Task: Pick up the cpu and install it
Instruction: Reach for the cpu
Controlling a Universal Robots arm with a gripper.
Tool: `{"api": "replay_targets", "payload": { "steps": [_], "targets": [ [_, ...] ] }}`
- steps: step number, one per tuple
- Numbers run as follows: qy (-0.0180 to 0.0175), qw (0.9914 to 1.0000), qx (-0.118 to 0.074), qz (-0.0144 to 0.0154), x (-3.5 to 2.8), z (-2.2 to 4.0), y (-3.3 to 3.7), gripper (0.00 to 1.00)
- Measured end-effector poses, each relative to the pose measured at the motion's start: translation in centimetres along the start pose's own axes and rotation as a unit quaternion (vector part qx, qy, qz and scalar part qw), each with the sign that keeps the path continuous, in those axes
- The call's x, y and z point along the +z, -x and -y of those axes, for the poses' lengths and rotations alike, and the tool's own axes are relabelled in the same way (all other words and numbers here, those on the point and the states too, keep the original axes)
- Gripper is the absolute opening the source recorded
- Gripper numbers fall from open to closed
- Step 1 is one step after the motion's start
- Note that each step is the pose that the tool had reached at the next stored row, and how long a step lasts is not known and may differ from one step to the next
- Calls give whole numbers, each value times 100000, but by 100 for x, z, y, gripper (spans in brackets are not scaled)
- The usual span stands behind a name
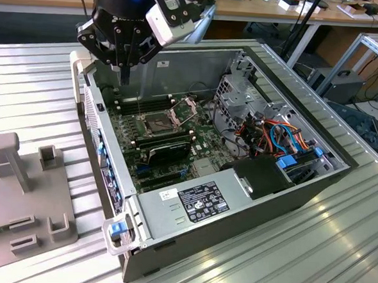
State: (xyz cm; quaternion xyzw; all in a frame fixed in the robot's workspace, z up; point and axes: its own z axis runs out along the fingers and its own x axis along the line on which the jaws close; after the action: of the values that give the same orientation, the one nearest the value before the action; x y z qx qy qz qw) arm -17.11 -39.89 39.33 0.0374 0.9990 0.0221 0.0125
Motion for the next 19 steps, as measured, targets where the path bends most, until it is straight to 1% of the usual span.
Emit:
{"api": "replay_targets", "payload": {
  "steps": [3, 8, 19],
  "targets": [
    [0, 100000, -1, -2, -1, 2, -26, 11],
    [1, 100000, -2, 2, -3, 9, -125, 11],
    [2, 100000, 2, 0, -7, 20, -275, 11]
  ]
}}
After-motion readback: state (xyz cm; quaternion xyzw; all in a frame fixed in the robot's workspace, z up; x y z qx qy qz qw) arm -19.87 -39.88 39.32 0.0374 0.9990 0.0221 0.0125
